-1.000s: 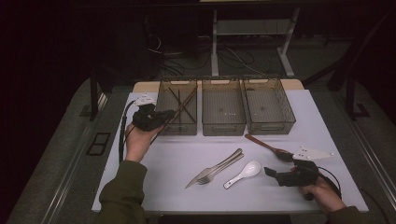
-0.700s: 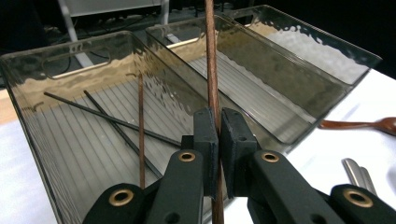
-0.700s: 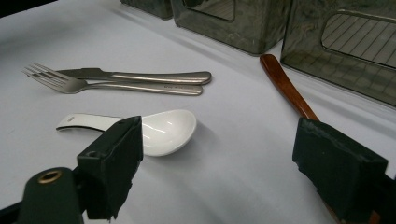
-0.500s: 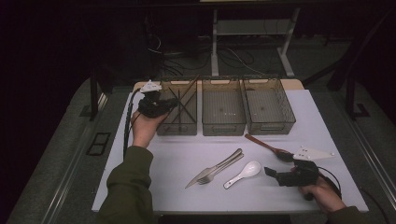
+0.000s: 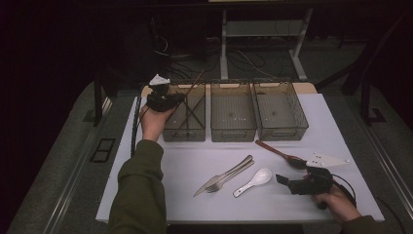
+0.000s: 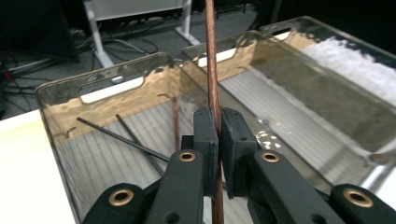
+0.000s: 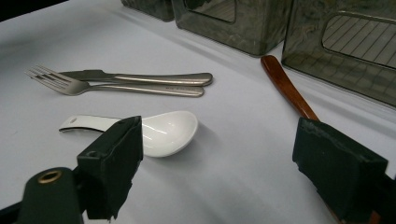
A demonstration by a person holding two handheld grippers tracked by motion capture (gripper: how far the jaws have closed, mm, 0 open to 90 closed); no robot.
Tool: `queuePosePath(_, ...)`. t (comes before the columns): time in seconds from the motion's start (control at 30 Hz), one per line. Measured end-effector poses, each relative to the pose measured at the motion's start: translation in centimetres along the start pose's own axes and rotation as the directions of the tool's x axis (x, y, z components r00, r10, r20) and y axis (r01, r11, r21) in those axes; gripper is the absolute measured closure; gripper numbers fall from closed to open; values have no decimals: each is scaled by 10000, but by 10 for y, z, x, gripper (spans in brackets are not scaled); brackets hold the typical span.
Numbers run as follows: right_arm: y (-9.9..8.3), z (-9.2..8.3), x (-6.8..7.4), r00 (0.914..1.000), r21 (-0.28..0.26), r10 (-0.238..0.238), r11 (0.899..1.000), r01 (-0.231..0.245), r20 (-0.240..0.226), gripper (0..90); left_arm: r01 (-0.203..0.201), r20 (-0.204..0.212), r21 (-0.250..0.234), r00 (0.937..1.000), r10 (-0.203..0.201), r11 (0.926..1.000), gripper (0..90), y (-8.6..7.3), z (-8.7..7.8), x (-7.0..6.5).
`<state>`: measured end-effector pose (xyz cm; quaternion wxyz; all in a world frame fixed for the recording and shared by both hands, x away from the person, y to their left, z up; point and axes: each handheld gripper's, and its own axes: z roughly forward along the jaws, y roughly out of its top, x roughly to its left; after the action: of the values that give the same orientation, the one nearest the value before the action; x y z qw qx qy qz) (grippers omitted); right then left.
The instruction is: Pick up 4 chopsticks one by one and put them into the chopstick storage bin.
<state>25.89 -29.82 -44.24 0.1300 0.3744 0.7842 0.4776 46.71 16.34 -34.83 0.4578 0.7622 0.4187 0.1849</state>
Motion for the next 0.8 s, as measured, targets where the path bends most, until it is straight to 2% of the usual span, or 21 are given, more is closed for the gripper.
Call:
queuePosePath(0.13,0,0,0,10000,-5,-12,10000,12,-10,160,254,-285,148,9993,-249,9996,840,-4,13,7)
queuePosePath(0.33,0,-1,-1,10000,-51,27,10000,-27,-15,160,479,-774,782,9961,-418,9958,833,-12,27,16)
queuePosePath(0.37,0,-1,-1,10000,-37,44,10000,-44,-20,160,573,-771,772,9957,-513,9954,826,-13,28,17)
queuePosePath(0.43,0,-1,-1,9999,-58,108,9999,-108,-32,160,623,-911,810,9943,-548,9948,749,-14,30,18)
queuePosePath(0.57,-1,0,-1,10000,-51,57,10000,-58,-29,160,551,-857,989,9952,-466,9936,652,-15,30,17)
queuePosePath(0.73,1,1,-1,10000,-27,28,10000,-28,-82,160,359,-401,1132,9987,-316,9929,565,-14,25,11)
queuePosePath(0.8,1,2,-1,9999,4,64,10000,-64,-79,160,147,-213,1225,9997,-122,9924,539,-14,22,7)
